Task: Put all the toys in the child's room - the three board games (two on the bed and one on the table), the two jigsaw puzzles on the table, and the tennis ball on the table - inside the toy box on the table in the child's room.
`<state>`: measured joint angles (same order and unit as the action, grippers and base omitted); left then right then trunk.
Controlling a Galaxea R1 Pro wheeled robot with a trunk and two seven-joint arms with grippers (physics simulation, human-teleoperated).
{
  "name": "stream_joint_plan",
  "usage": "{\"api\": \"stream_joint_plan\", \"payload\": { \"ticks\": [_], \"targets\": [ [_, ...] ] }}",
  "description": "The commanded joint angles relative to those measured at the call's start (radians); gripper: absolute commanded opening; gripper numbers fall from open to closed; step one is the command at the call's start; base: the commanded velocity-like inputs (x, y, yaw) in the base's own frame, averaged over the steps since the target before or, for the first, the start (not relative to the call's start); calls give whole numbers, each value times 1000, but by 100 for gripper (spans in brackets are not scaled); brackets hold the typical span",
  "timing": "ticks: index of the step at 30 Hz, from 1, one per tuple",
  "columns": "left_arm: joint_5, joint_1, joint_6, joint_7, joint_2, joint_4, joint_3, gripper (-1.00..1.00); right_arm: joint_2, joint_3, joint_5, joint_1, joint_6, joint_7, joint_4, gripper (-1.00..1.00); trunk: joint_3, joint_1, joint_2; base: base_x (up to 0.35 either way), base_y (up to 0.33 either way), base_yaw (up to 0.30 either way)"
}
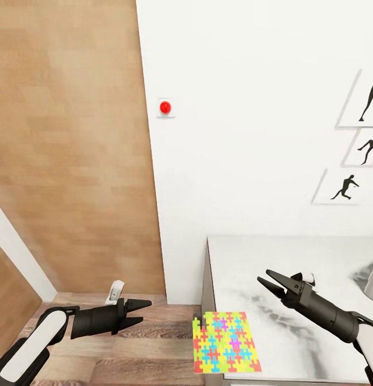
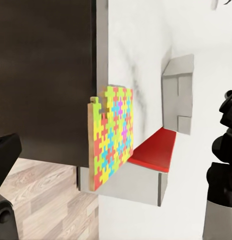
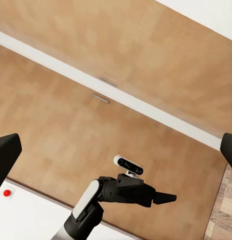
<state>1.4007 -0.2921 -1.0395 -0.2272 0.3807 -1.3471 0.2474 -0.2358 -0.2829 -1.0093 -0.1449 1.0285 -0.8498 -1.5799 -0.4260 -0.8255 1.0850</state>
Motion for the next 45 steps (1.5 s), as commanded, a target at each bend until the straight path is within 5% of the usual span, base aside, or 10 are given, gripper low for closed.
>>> {"api": "stream_joint_plan", "payload": {
  "ticks": [1, 41, 45],
  "targets": [
    [-8, -1, 0, -10, 0, 0, 1, 100, 0, -1, 3, -1, 4, -5, 0, 100, -4, -4, 8, 0, 0, 0],
    [-6, -1, -1, -11, -8, -6, 5, 100, -1, -12, 3, 1, 4, -5, 1, 100, -130, -157, 288, 0, 0, 0],
    [-6, -1, -1, -11, -8, -9, 6, 100, -1, -20, 2, 1, 4, -5, 1, 100, -130, -157, 288, 0, 0, 0]
  ]
}}
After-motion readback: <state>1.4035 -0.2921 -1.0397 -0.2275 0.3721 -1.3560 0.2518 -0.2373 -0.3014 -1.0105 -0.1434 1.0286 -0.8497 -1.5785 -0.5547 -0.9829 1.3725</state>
